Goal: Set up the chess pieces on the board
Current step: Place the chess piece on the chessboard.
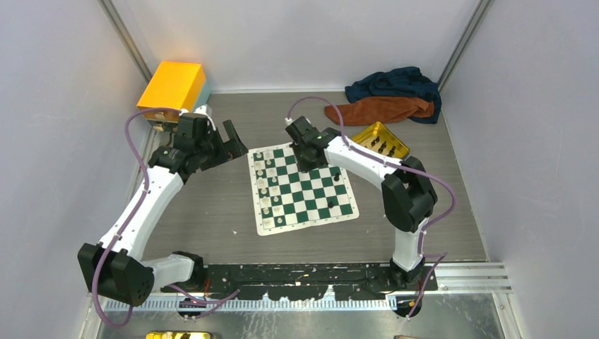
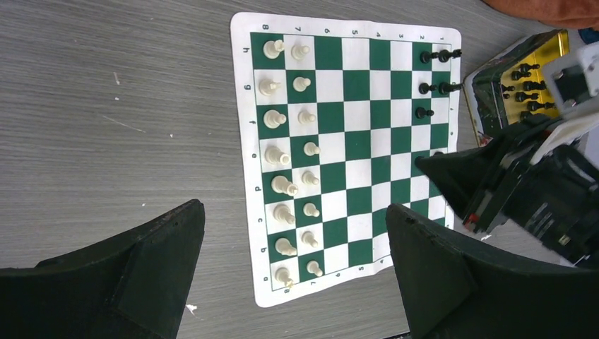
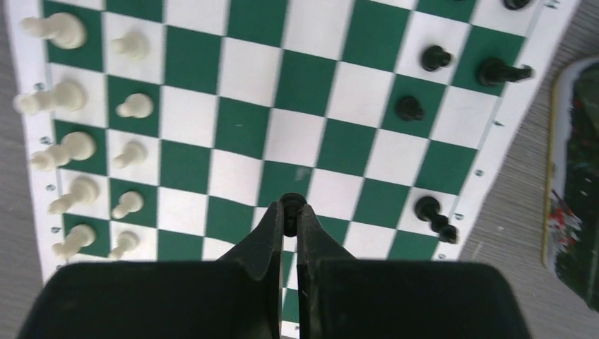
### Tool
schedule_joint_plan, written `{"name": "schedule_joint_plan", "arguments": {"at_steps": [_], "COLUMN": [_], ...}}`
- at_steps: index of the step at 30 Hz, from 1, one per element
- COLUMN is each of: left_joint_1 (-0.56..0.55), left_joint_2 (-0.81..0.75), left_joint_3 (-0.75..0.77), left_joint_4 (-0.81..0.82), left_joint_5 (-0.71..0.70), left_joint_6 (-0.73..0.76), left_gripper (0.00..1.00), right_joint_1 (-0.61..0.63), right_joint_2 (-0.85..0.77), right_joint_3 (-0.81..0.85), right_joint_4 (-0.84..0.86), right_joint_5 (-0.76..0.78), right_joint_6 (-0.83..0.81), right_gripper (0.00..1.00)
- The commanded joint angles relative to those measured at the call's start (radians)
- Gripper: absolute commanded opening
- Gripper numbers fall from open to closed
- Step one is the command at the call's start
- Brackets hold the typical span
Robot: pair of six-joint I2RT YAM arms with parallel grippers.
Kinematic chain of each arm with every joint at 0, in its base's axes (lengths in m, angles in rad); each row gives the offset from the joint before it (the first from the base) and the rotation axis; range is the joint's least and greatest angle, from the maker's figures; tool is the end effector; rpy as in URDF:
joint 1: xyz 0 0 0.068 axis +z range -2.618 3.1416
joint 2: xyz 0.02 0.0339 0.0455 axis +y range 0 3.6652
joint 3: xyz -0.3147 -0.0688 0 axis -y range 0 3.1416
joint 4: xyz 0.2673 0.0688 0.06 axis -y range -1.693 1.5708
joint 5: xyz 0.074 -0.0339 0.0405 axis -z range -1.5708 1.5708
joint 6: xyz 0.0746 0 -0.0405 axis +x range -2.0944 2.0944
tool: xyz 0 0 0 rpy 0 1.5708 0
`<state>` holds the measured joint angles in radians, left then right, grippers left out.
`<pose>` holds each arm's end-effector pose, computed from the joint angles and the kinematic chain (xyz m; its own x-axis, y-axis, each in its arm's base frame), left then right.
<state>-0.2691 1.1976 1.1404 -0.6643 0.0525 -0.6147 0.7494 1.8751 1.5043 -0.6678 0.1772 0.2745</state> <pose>0.2757 -0.0801 0.3531 -0.6952 -0.4057 -0.5934 -0.1193 0.8792 -0.4613 0.3457 0.3037 0.2458 -0.7712 -0.3532 -0.5296 -0.4114 0.9114 -0.0087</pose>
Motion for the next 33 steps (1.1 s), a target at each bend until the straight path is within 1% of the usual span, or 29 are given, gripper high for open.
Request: {"name": "schedule_joint_plan", "arguments": {"at_steps": [1,9,20,33], "left_joint_1": [-0.002,-0.002,-0.002,-0.002], "left_joint_2": [-0.012,-0.002,0.014,0.022], "left_joint_3": [0.043,0.053,0.049,0.036], "left_joint_4": [0.011,0.009,0.017,0.03], "left_joint_5": [-0.01,-0.012,-0.005,-0.003], "left_joint_6": [0.028,0.036,0.037,0.033], "left_gripper": [1.0,1.0,1.0,1.0], "right_joint_1": [-0.063,-0.144,-0.178,-0.213], "right_joint_2": [-0.023,0.024,0.087,0.118], "right_joint_3": [0.008,-0.016,-0.029,-0.036], "right_joint_4": [-0.026,-0.018,-0.01,0.009], "right_joint_5": [0.04,0.011,-0.014,-0.028], "right_joint_6": [0.028,0.044,0.061,0.066], "right_gripper": [0.01,0.01,0.01,0.01]}}
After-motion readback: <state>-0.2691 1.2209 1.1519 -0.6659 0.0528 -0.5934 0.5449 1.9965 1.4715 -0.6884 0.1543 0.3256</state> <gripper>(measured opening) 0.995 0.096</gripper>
